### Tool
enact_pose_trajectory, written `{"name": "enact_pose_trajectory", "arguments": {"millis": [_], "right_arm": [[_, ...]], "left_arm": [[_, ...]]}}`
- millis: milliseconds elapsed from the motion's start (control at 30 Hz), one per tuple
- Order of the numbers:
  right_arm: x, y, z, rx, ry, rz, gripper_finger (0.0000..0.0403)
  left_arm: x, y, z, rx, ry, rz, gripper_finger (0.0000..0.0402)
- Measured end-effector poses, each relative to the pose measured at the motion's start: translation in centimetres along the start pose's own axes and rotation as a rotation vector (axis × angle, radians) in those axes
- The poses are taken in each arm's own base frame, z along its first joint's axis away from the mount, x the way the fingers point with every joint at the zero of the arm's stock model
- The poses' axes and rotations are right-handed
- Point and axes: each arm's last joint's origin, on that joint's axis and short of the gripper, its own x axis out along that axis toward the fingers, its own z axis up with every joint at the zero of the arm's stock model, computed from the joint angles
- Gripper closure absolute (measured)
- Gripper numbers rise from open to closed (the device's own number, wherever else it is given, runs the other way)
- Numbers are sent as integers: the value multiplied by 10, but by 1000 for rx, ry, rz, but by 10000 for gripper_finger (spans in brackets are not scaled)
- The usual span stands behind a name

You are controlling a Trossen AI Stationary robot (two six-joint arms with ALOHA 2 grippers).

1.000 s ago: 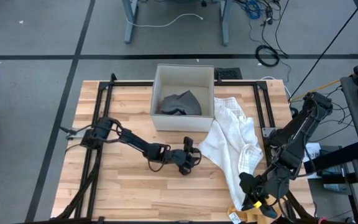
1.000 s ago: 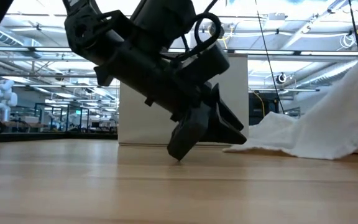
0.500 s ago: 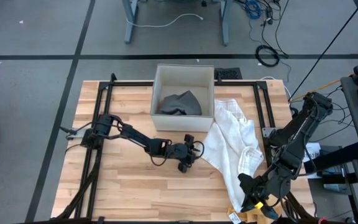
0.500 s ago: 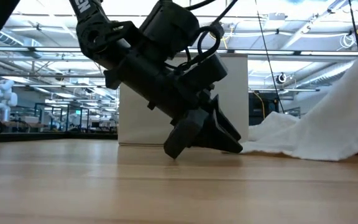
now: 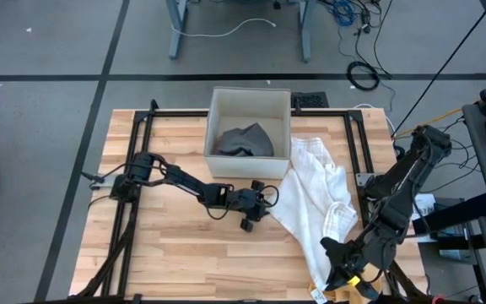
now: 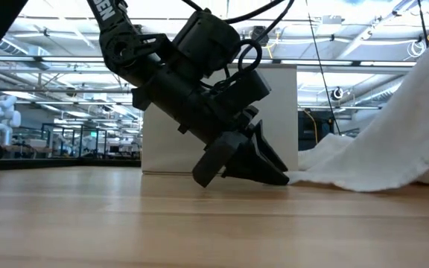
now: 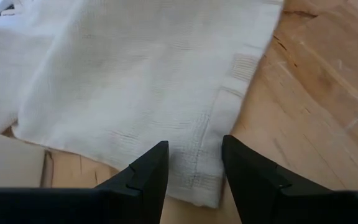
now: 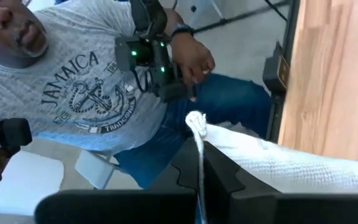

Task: Fold towel
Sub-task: Fold the white patterned towel

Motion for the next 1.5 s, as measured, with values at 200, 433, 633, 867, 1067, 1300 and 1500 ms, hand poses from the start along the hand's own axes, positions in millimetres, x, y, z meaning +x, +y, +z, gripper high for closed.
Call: {"name": "enact_pose_trajectory", "arguments": {"millis": [200,433,633,867,1067,1300,1500], "right_arm": [[8,-2,-2,0,7,-11,403],[10,-1,-2,0,1,-4,403],[10,0,-4,1,13,-6,403],[9,-2,-8,16,60,-15,403],[0,0,-5,-52,50,-1,403],[-25,0,0,-158,27,-19,403],[-51,3,7,-274,-41,-18,403]], "left_arm": [[0,-1,-2,-2,-2,-62,294],[0,-1,-6,-11,28,-74,392],[-8,2,1,15,35,-47,397],[-48,8,30,98,72,0,399],[-112,6,73,159,14,18,400],[-213,2,116,192,-140,153,401],[-292,3,132,144,-327,240,401]]}}
